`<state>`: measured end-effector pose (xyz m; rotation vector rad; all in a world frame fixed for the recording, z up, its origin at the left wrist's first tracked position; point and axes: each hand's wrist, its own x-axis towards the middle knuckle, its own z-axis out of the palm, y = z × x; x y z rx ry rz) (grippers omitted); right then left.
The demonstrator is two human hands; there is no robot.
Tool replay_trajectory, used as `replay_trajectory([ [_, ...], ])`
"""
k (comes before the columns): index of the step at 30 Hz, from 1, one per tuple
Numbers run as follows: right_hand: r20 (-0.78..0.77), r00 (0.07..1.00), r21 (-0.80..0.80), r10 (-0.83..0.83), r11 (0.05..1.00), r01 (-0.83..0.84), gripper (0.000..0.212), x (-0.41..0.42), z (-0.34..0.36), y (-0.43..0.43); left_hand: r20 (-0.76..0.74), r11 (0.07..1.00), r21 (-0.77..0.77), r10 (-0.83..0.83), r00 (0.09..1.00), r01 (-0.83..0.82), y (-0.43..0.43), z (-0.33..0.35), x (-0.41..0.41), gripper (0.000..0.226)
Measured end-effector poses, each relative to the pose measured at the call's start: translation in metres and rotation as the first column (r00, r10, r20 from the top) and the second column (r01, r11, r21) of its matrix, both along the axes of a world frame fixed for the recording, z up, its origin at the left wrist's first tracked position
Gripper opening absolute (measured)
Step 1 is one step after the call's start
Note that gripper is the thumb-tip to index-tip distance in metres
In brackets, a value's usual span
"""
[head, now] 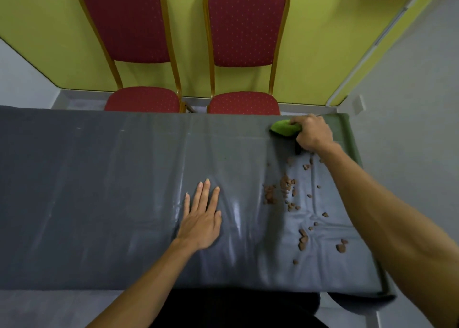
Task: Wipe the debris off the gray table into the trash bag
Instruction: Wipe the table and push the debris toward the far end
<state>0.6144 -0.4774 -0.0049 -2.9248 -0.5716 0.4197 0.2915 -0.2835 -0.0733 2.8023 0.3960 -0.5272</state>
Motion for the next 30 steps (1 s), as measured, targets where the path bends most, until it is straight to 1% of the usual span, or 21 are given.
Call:
replay_trajectory([
  [2, -0.078, 0.997, -0.069, 0.016, 0.997, -0.021, 0.059, -0.011, -0.009, -0.005, 0.003, 1.0, 0.004, -0.003, 1.0, 0.003, 0.001, -0.001, 0.0, 0.065],
  [3, -0.092, 0.995, -0.067, 0.036, 0.997, -0.042, 0.059, -0.019, -0.013, -0.006, 0.006, 1.0, -0.001, -0.002, 1.0, 0.002, 0.002, -0.001, -0.001, 0.065],
  [4, -0.101, 0.993, -0.05, 0.069, 0.996, -0.074, 0.058, -0.028, -0.015, -0.006, 0.01, 1.0, -0.007, 0.0, 1.0, 0.001, 0.002, -0.002, -0.001, 0.065],
  [6, -0.152, 0.97, -0.016, 0.188, 0.981, -0.193, 0.053, -0.043, -0.016, -0.008, 0.011, 1.0, -0.008, 0.0, 1.0, 0.0, 0.001, -0.003, -0.001, 0.065],
  [8, -0.221, 0.927, 0.024, 0.304, 0.952, -0.306, 0.056, -0.053, -0.012, -0.017, 0.008, 1.0, -0.004, -0.011, 1.0, 0.011, 0.002, -0.002, -0.002, 0.065],
  [9, -0.219, 0.922, 0.049, 0.319, 0.948, -0.316, 0.058, -0.053, -0.007, -0.025, 0.015, 1.0, -0.001, -0.016, 1.0, 0.016, 0.004, -0.002, -0.002, 0.065],
  [10, -0.18, 0.939, 0.071, 0.292, 0.956, -0.284, 0.059, -0.048, -0.004, -0.034, 0.023, 1.0, 0.001, -0.019, 1.0, 0.019, 0.005, -0.003, -0.002, 0.065],
  [11, -0.116, 0.966, 0.088, 0.229, 0.972, -0.22, 0.058, -0.038, 0.0, -0.044, 0.024, 1.0, 0.002, -0.02, 1.0, 0.02, 0.006, -0.003, -0.002, 0.065],
  [12, -0.056, 0.989, 0.098, 0.138, 0.986, -0.132, 0.057, -0.025, 0.004, -0.055, 0.021, 1.0, 0.007, -0.02, 1.0, 0.02, 0.007, -0.003, -0.003, 0.065],
  [14, 0.005, 0.998, 0.075, -0.065, 0.995, 0.065, 0.057, 0.004, 0.01, -0.078, 0.014, 1.0, 0.01, -0.013, 1.0, 0.013, 0.006, -0.004, -0.002, 0.065],
  [16, -0.008, 0.974, 0.013, -0.226, 0.974, 0.226, 0.058, 0.017, 0.007, -0.099, -0.009, 1.0, -0.014, 0.003, 1.0, -0.004, 0.004, -0.002, 0.001, 0.065],
  [18, -0.062, 0.946, -0.029, -0.319, 0.948, 0.318, 0.058, 0.007, -0.004, -0.108, -0.052, 0.999, -0.045, 0.026, 0.998, -0.028, -0.004, 0.001, 0.007, 0.068],
  [20, -0.053, 0.938, -0.024, -0.342, 0.94, 0.342, 0.059, -0.019, -0.018, -0.102, -0.049, 0.994, -0.071, 0.077, 0.996, -0.08, -0.016, 0.006, 0.012, 0.072],
  [22, -0.027, 0.946, 0.006, -0.323, 0.946, 0.324, 0.059, -0.047, -0.026, -0.089, 0.008, 0.99, -0.09, 0.111, 0.994, -0.11, -0.028, 0.011, 0.014, 0.076],
  [24, -0.057, 0.972, 0.028, -0.229, 0.973, 0.23, 0.057, -0.071, -0.027, -0.075, 0.063, 0.996, -0.073, 0.058, 0.996, -0.054, -0.038, 0.012, 0.013, 0.078],
  [27, -0.198, 0.979, 0.068, -0.043, 0.996, 0.057, 0.057, -0.085, -0.022, -0.067, 0.07, 0.997, -0.065, -0.03, 0.997, 0.035, -0.047, 0.01, 0.01, 0.074],
  [28, -0.217, 0.976, 0.087, -0.026, 0.995, 0.046, 0.057, -0.083, -0.018, -0.067, 0.059, 0.997, -0.065, -0.043, 0.997, 0.047, -0.047, 0.009, 0.009, 0.072],
  [30, -0.172, 0.982, 0.133, -0.079, 0.986, 0.102, 0.056, -0.068, -0.01, -0.066, 0.048, 0.995, -0.071, -0.061, 0.997, 0.065, -0.045, 0.008, 0.009, 0.068],
])
